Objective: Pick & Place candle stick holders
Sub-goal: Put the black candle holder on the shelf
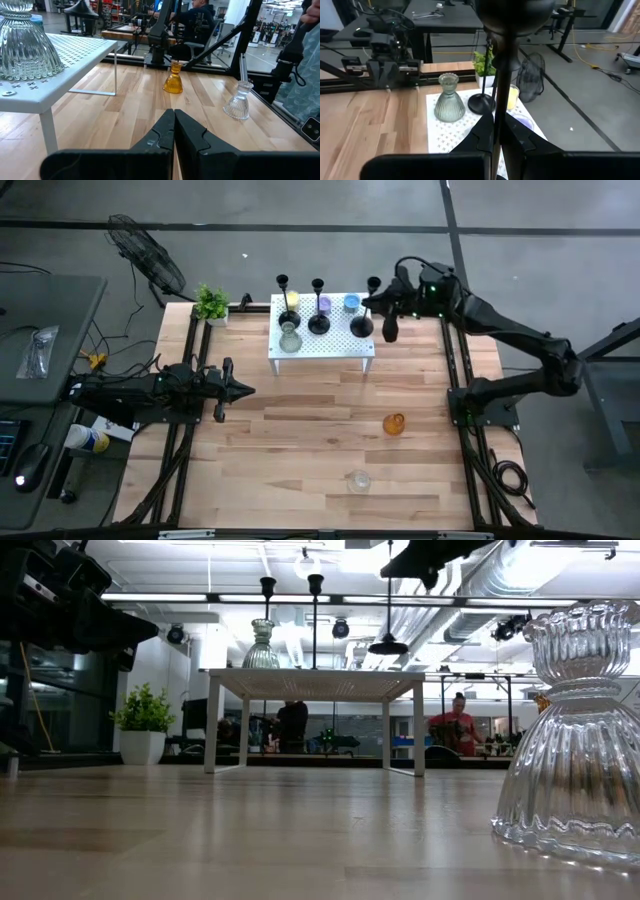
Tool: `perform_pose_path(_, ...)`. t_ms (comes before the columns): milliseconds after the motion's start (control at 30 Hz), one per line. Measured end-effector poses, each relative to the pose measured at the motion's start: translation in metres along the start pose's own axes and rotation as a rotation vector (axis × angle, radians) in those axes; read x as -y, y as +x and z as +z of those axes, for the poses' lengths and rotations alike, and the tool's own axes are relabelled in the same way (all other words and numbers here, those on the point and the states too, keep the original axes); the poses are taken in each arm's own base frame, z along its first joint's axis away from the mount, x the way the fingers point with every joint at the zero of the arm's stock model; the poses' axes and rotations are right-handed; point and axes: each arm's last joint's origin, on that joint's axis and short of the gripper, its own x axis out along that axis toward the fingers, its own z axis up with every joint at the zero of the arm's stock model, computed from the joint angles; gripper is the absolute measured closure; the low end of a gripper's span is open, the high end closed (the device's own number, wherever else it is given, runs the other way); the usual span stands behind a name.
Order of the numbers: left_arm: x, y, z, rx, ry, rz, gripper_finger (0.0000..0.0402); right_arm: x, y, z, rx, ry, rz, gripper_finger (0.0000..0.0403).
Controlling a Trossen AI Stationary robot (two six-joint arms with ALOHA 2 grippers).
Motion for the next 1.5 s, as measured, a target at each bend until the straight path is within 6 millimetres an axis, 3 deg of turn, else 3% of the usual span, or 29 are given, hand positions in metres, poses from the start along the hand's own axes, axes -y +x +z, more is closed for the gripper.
perform_pose_path(700, 0.000, 0.000, 0.000, 0.000, 0.000, 0.000, 0.0402, 0.023, 0.051, -0.018, -0.010, 0.056, 0.011, 0.0392)
perform_pose_path(1500, 0.000, 0.000, 0.000, -0.001, 0.000, 0.000, 0.0402, 0.032, 0.068, -0.027, -0.003, 0.079, -0.003, 0.0392)
